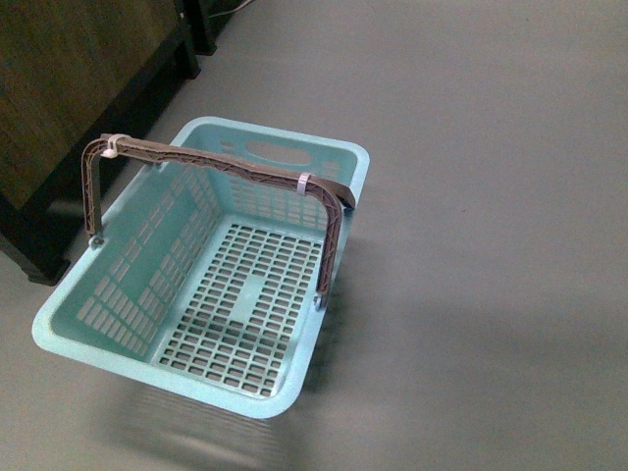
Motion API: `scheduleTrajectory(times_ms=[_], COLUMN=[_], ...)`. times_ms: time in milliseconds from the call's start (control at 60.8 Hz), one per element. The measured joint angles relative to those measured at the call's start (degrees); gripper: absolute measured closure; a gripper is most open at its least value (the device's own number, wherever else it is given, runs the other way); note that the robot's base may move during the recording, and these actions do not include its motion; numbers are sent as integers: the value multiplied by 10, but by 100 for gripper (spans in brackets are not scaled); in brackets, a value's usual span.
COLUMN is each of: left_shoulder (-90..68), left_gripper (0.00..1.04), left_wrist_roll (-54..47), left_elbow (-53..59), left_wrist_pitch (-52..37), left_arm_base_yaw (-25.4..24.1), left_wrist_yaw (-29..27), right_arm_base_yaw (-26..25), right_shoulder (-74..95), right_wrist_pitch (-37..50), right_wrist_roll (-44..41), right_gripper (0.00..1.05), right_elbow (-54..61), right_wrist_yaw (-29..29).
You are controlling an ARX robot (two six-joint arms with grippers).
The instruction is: Pick lemon and mango into basket
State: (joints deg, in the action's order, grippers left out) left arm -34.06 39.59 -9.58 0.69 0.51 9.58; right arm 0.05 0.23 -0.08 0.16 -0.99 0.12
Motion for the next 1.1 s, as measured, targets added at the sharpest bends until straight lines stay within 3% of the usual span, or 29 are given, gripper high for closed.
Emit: scheduleTrajectory(times_ms=[197, 395, 674, 1102], left_shoulder=[-304, -538, -776, -910], left_gripper=[7, 7, 7, 7], left_wrist_roll=[146, 225, 318, 365], left_elbow=[-50, -158, -336, -498], left_wrist_pitch=[-197, -290, -297, -253], left_arm_base_yaw=[56, 120, 172, 187], left_wrist_yaw=[-79, -115, -146, -170], right_arm_base_yaw=[0, 0, 0, 0], right_shoulder=[0, 0, 0, 0], right_wrist_pitch=[0, 0, 0, 0], right_wrist_roll=[0, 0, 0, 0], right_gripper=[9, 9, 9, 9], right_elbow=[0, 0, 0, 0], right_wrist_yaw=[0, 0, 0, 0])
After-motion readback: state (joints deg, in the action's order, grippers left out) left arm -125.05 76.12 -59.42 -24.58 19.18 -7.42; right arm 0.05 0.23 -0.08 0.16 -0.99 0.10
